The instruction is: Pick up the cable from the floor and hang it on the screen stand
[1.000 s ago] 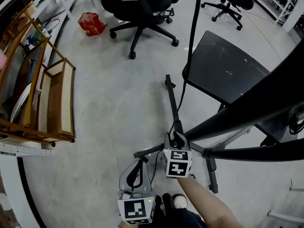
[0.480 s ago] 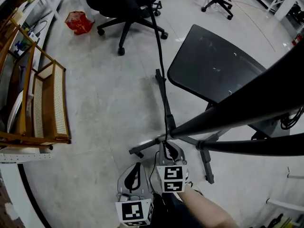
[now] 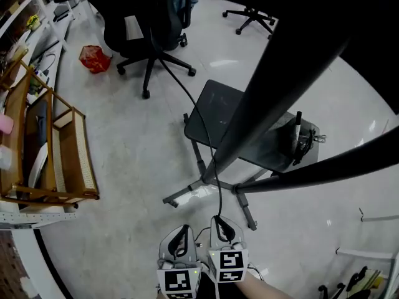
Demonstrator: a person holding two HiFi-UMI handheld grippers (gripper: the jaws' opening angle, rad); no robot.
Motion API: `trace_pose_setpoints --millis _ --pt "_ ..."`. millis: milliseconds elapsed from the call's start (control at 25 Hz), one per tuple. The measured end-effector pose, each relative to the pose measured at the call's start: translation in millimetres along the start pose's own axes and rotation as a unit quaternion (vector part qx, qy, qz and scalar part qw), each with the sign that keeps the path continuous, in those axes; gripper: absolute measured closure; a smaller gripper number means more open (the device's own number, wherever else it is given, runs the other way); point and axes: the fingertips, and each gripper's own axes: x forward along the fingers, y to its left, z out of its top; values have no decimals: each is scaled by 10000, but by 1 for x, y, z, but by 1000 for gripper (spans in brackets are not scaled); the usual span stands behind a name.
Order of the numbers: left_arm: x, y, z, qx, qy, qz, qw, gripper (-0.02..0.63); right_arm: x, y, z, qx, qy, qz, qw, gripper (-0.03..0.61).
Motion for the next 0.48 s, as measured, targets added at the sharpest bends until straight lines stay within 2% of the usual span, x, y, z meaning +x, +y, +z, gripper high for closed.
trace_pose_setpoints --millis 200,480 --pt "-45 -60 59 119 65 -492 9987 606 -94 -14 63 -172 -290 -154 9993 566" --pt "-96 -138 180 187 29 -1215 9924 606 -207 -39 186 -728 -540 -272 9955 566"
